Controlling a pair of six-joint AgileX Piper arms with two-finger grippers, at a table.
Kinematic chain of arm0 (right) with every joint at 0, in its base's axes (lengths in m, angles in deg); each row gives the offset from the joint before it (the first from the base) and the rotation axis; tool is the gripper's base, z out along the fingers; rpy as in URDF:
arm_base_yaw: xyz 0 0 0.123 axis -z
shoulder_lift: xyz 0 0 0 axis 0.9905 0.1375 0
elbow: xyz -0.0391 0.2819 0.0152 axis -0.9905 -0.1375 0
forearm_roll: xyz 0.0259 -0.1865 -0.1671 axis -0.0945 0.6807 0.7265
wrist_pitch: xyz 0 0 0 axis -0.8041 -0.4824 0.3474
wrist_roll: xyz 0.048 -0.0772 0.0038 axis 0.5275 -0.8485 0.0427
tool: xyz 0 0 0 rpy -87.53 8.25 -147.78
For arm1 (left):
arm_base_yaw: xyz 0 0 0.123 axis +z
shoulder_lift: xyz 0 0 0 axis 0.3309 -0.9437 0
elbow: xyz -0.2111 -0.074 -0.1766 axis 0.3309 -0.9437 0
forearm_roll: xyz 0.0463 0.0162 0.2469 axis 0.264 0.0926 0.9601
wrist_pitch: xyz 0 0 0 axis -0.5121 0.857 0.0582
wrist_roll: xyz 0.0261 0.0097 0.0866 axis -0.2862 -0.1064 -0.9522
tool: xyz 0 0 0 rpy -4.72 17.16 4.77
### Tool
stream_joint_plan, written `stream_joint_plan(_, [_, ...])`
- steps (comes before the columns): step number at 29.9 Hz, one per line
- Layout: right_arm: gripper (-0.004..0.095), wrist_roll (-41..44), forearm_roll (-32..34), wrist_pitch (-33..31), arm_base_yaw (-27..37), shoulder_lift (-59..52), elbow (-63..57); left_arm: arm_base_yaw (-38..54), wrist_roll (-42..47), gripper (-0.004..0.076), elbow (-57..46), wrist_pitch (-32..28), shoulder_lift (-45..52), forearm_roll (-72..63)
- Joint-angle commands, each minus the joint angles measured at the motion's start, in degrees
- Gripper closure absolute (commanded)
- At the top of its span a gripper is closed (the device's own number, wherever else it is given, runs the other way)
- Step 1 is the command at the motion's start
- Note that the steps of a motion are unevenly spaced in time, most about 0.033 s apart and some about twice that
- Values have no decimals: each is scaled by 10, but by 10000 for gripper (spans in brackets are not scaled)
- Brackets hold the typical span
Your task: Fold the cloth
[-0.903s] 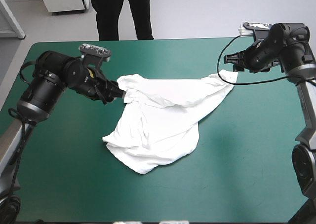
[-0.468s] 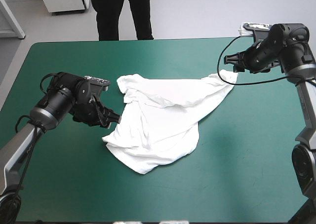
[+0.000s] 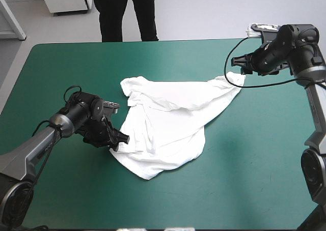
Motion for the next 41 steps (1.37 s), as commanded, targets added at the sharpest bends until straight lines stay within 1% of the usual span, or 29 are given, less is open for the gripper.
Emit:
stream_joint_plan(1, [413,1,2,11,5,-26,14,-1,4,266,12,-28,0,-8])
stream_joint_plan(8, [413,1,2,14,5,-26,14,-1,4,271,12,-36,-56,-8])
stream_joint_plan(9, [413,1,2,16,5,-26,13,-1,4,284,12,-39,-61,-8])
stream_joint_plan(10, [413,1,2,16,5,-26,13,-1,4,316,12,-44,-63,-8])
stream_joint_plan(11, [413,1,0,16,5,-26,13,-1,4,359,12,-46,-64,-8])
stream_joint_plan(12, [413,1,0,16,5,-25,12,-1,4,439,12,-49,-65,-8])
stream_joint_plan(14, [413,1,-2,9,5,-15,12,-1,4,631,12,-52,-65,-8])
stream_joint_plan(15, [413,1,-3,7,5,-10,12,-1,2,739,12,-52,-65,-8])
stream_joint_plan(16, [413,1,-5,-1,2,0,12,-1,0,727,12,-52,-65,-8])
stream_joint_plan(24, [413,5,31,-1,-46,79,12,-1,-1,734,12,-52,-65,-11])
stream_joint_plan(28, [413,10,42,-1,-47,118,12,-1,-1,734,12,-53,-65,-11])
stream_joint_plan(30, [413,16,63,2,-46,134,12,-1,-1,734,12,-53,-65,-11])
stream_joint_plan(35, [413,15,53,57,-36,165,13,-1,-9,734,12,-61,-65,-11])
stream_joint_plan(41, [413,19,53,76,-23,208,59,-1,-13,734,12,-64,-65,-11])
